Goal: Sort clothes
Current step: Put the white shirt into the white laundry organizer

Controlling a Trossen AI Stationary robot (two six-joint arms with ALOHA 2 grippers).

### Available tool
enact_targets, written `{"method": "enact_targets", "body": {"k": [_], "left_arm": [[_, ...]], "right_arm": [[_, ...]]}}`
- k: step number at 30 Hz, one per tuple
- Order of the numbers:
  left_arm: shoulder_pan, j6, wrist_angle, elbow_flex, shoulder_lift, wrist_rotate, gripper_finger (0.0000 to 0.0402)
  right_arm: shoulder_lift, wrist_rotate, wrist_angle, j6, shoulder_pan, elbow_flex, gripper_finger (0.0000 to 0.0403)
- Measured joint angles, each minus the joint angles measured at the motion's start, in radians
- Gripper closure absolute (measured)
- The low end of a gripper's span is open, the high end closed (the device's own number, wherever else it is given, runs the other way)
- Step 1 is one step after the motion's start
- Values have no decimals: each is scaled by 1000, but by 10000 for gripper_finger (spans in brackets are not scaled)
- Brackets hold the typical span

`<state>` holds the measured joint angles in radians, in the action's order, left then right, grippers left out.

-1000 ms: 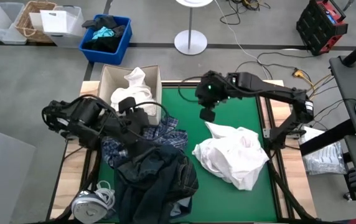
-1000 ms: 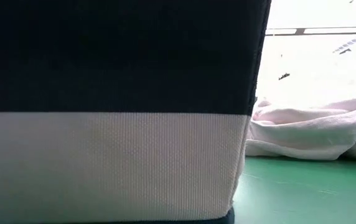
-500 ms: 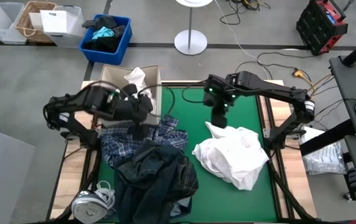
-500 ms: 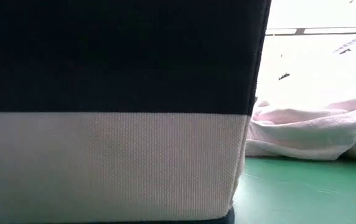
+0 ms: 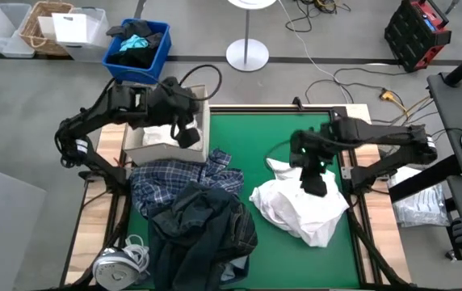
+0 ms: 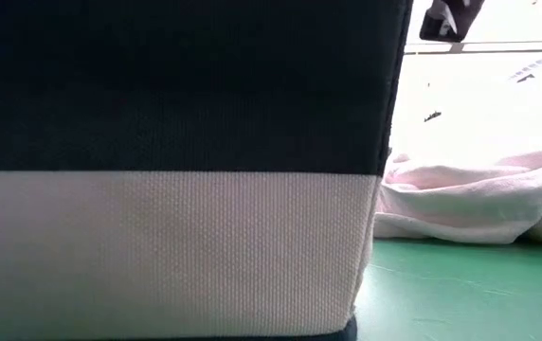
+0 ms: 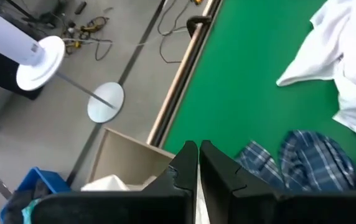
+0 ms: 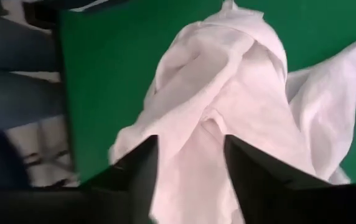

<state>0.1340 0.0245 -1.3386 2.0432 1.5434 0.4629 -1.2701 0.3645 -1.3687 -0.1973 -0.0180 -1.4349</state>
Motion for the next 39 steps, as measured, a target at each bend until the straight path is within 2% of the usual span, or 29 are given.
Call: {"method": "enact_targets", "body": {"k": [2, 5, 9, 14, 19, 22, 25, 28, 32, 35, 39], "left_arm": [[19, 24, 23, -3, 3, -1, 402], [44, 38, 49, -4, 8, 0, 402], [61, 41, 54, -4, 10, 0, 402], [63, 42, 61, -4, 10, -1, 402], [63, 38, 74, -4, 10, -1, 402], [63, 31, 74, -4, 10, -1, 402], [63, 27, 74, -4, 11, -1, 402], [63, 27, 75, -4, 11, -1, 402], [63, 27, 79, -4, 11, -1, 402], [63, 26, 80, -4, 11, -1, 402], [63, 26, 81, -4, 11, -1, 402]], "right_arm": [[40, -54, 57, -15, 58, 61, 233], [99, -201, 171, -36, 160, 167, 181], [143, -365, 272, -109, 263, 311, 132], [146, -383, 416, -182, 291, 467, 98], [109, -407, 524, -205, 270, 584, 92], [79, -437, 547, -205, 251, 641, 107], [53, -437, 585, -195, 229, 674, 150], [43, -444, 632, -195, 215, 686, 224], [46, -468, 661, -199, 204, 689, 362], [70, -482, 651, -236, 204, 685, 386], [136, -535, 605, -277, 205, 617, 391]]}}
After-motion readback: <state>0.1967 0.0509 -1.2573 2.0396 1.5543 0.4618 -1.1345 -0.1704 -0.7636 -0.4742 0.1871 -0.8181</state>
